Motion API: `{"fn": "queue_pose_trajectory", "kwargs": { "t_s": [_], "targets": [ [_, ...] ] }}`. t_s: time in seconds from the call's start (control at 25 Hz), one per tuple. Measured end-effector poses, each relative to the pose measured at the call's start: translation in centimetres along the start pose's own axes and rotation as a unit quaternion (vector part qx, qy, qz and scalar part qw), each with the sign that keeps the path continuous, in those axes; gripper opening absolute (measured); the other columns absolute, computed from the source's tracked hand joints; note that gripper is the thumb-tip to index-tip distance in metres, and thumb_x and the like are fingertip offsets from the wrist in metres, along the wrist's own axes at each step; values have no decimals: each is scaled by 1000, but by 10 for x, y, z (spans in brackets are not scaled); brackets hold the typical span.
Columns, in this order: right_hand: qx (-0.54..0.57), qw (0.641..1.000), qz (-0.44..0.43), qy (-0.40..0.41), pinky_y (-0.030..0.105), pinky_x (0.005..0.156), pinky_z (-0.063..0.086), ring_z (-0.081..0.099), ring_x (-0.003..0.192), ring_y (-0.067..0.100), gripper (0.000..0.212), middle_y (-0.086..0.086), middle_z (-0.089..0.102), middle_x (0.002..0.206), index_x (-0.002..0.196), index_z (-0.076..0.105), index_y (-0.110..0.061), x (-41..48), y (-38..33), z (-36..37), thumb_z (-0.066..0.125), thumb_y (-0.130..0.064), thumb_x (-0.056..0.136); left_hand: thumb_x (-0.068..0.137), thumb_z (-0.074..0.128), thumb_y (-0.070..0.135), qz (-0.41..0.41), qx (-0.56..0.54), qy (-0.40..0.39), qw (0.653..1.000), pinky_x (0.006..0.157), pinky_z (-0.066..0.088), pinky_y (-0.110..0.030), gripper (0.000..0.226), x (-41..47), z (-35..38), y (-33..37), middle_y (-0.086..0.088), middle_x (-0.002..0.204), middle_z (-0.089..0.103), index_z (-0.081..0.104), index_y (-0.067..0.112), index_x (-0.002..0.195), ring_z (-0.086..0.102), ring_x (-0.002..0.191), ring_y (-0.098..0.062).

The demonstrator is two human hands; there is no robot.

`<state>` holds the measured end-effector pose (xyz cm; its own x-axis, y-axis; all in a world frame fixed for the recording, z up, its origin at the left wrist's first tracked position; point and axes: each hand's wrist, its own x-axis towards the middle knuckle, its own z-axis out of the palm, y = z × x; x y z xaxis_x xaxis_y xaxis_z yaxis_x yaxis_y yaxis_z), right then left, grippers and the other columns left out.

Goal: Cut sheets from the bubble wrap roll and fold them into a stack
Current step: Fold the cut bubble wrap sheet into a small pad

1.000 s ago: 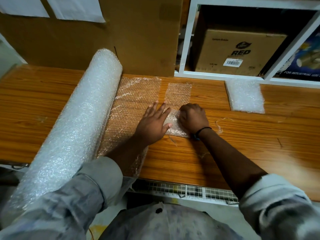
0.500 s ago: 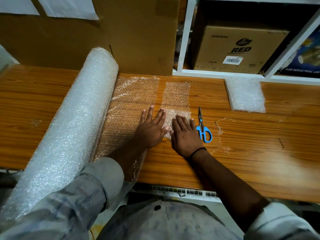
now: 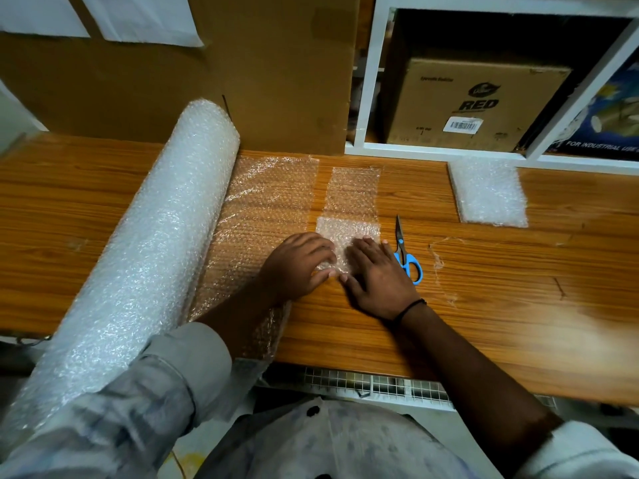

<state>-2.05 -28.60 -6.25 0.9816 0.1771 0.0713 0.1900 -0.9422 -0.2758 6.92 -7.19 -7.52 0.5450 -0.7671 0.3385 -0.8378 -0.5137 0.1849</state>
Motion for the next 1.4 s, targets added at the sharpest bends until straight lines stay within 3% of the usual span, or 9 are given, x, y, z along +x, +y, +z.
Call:
{"fn": "queue_pose_trajectory", "kwargs": {
  "t_s": [0.16,0.28,0.4,0.52,0.64,0.76,1.04,1.24,1.4],
  "targets": [
    [10,1000,-11,9,50,127,13,38,148,32,65,14,51,153,149,50,-9,-5,2,-2,58,-48,98,101,58,37,-4,-29,9,1000,85,53,-35,23,9,-14,9,4,110,73,71,20,106,68,101,-20],
    [21,998,1,60,47,121,25,61,120,35,41,16,71,120,134,60,-11,-6,-2,-19,57,-32,99,102,54,38,-8,-38,29,999,62,47,-27,20,12,-30,15,7,86,72,68,25,101,67,74,-17],
    [67,993,31,87,43,88,49,65,97,38,31,17,73,95,126,63,-14,-4,-3,-35,59,-30,100,104,54,37,3,-42,56,998,53,45,-26,19,17,-40,15,8,74,69,68,25,102,61,59,-15],
    [131,985,46,104,41,66,53,68,81,30,30,9,73,87,124,62,-20,5,2,-45,59,-38,100,104,57,37,-32,-72,92,993,55,36,-22,18,33,-50,13,13,72,64,69,24,104,52,56,-9],
    [174,974,63,127,38,63,52,68,78,25,28,4,74,87,119,64,-18,25,13,-54,63,-38,99,105,53,47,-57,-60,102,991,56,39,-24,25,54,-57,7,10,80,70,68,28,108,56,62,-8],
    [200,965,102,135,33,67,48,69,85,26,26,5,75,94,116,66,-16,56,28,-58,66,-35,97,102,52,57,-137,-70,89,984,71,49,-26,32,77,-55,-2,12,114,71,61,33,123,65,89,-9],
    [186,968,149,81,33,76,46,67,96,31,25,11,75,103,113,68,-13,131,59,-47,70,-30,95,106,45,48,-194,36,30,980,118,31,-46,51,98,-7,-29,-2,161,38,44,24,150,33,147,-25],
    [99,976,175,79,44,100,45,55,123,33,38,10,64,132,128,63,-17,153,67,-29,68,-31,93,106,22,51,-187,60,-37,980,126,14,-53,64,99,24,-42,-5,172,16,28,19,161,10,158,-32],
    [17,992,71,100,51,113,35,41,144,35,52,16,49,153,147,50,-5,138,50,-14,54,-20,98,106,20,50,-188,84,-68,976,126,8,-59,65,96,42,-47,-6,170,21,29,16,161,6,158,-39]
  ]
}}
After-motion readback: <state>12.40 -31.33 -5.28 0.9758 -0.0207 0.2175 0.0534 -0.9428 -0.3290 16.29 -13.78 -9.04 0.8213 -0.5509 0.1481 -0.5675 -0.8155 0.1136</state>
